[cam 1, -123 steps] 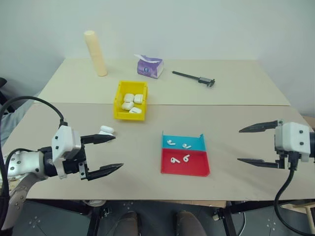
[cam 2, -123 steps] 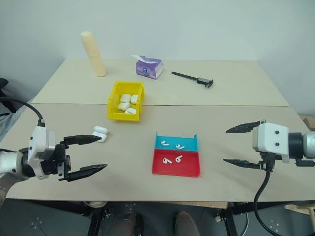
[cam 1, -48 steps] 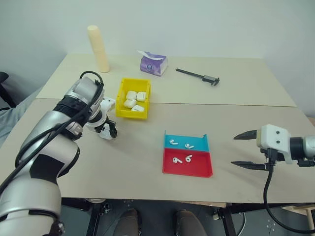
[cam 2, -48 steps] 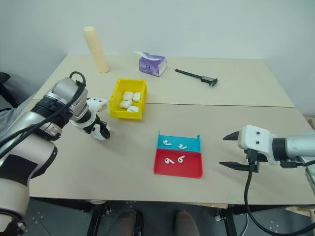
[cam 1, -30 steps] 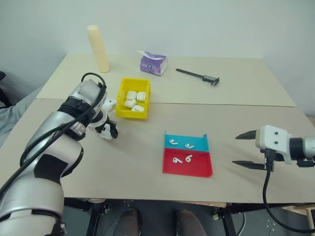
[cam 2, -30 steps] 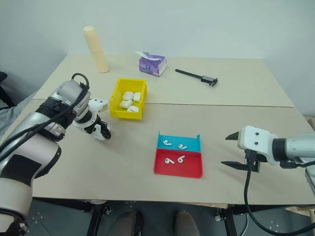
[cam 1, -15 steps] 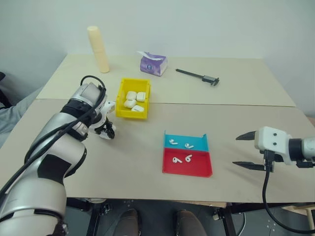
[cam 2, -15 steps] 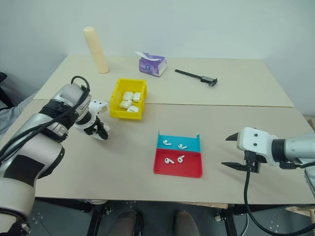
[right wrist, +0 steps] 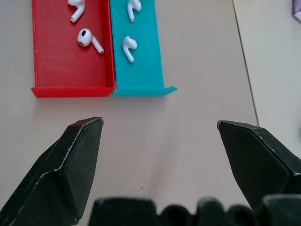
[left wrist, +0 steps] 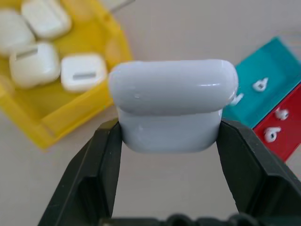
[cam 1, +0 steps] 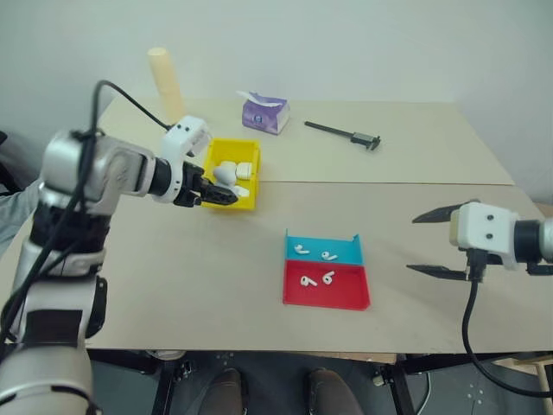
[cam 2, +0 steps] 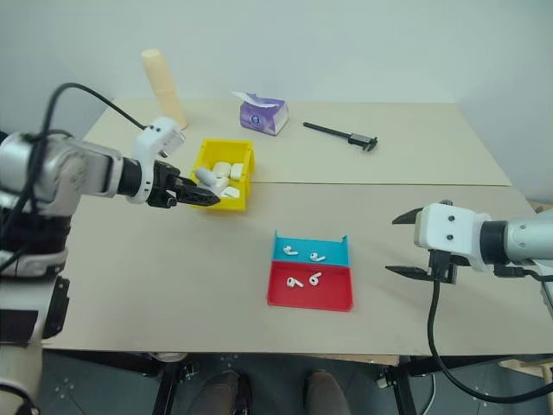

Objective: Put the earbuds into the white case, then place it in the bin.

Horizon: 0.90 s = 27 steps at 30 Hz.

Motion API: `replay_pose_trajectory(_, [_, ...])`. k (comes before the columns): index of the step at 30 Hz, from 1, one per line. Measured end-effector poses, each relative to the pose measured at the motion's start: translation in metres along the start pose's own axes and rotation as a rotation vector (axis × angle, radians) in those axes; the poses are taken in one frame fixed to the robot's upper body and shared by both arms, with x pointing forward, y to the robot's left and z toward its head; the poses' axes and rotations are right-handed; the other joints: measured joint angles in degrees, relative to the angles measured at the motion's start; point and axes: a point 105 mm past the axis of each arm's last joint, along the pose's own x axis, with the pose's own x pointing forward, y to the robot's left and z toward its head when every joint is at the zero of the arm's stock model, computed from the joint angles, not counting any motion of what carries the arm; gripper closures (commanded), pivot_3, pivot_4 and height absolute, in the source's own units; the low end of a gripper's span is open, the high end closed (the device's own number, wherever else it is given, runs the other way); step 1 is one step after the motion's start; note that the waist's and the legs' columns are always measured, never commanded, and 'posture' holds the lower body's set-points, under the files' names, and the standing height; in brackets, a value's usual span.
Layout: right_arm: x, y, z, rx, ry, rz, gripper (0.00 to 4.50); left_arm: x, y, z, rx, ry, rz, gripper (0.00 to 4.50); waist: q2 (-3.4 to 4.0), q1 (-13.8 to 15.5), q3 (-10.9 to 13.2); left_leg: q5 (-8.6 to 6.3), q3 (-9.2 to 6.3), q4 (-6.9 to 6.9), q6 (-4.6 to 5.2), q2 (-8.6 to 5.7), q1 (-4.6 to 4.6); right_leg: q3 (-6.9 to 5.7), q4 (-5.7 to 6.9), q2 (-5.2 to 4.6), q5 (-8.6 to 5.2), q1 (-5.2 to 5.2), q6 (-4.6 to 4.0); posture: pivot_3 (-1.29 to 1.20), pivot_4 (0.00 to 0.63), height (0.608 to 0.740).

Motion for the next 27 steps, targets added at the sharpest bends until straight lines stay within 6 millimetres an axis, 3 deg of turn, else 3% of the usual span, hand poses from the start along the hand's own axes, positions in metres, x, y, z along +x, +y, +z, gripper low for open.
replay_pose_trajectory(6, [0.001, -0.003, 0.034, 0.038, -0.024, 0.064, 0.00, 0.009, -0.040, -0.024, 0.152, -0.457, -0.053, 1.74, 0.02, 0.1, -0.1, -0.01, 0.04, -0.02, 0.01, 0.10, 0.04, -0.01, -0.10, 0.05, 0.05, 0.01, -0.10, 0.00, 0.150, 0.740])
replay_pose_trajectory(11, [0.016, 0.016, 0.044, -0.019, -0.005, 0.184, 0.00, 0.000, -0.060, -0.042, 0.262, -0.658, -0.064, 1.74, 0.05, 0.5, -0.1, -0.05, 0.09, -0.08, 0.07, 0.03, 0.01, 0.02, -0.17, -0.02, 0.05, 0.00, -0.09, 0.00, 0.150, 0.740])
replay_pose_trajectory(16, [0.031, 0.020, 0.062, -0.119, 0.000, 0.230, 0.00, 0.001, -0.075, -0.060, 0.364, -0.713, -0.136, 1.74, 0.12, 0.5, -0.1, -0.05, 0.08, -0.09, 0.08, 0.08, 0.05, 0.01, -0.15, 0.04, 0.05, -0.02, -0.09, 0.00, 0.150, 0.740])
replay_pose_trajectory(19, [0.052, 0.027, 0.082, -0.116, -0.075, 0.274, 0.00, 0.006, -0.077, -0.087, 0.437, -0.629, -0.182, 1.74, 0.13, -0.4, -0.2, -0.05, 0.09, -0.10, 0.08, 0.12, 0.03, 0.05, -0.09, 0.07, 0.05, -0.11, -0.10, 0.00, 0.150, 0.740])
replay_pose_trajectory(23, [0.073, 0.037, 0.091, -0.078, -0.055, 0.324, 0.00, 0.004, -0.080, -0.100, 0.475, -0.633, -0.212, 1.74, 0.14, -0.3, -0.2, -0.06, 0.08, -0.10, 0.09, 0.12, -0.07, -0.03, -0.13, 0.02, 0.04, -0.15, -0.11, 0.00, 0.150, 0.740])
replay_pose_trajectory(27, [0.093, 0.047, 0.093, -0.027, -0.016, 0.360, 0.91, 0.001, -0.078, -0.115, 0.523, -0.618, -0.210, 1.74, 0.14, -0.3, -0.2, -0.06, 0.08, -0.10, 0.10, 0.13, -0.09, -0.05, -0.13, 0.02, 0.04, -0.19, -0.12, 0.00, 0.150, 0.740])
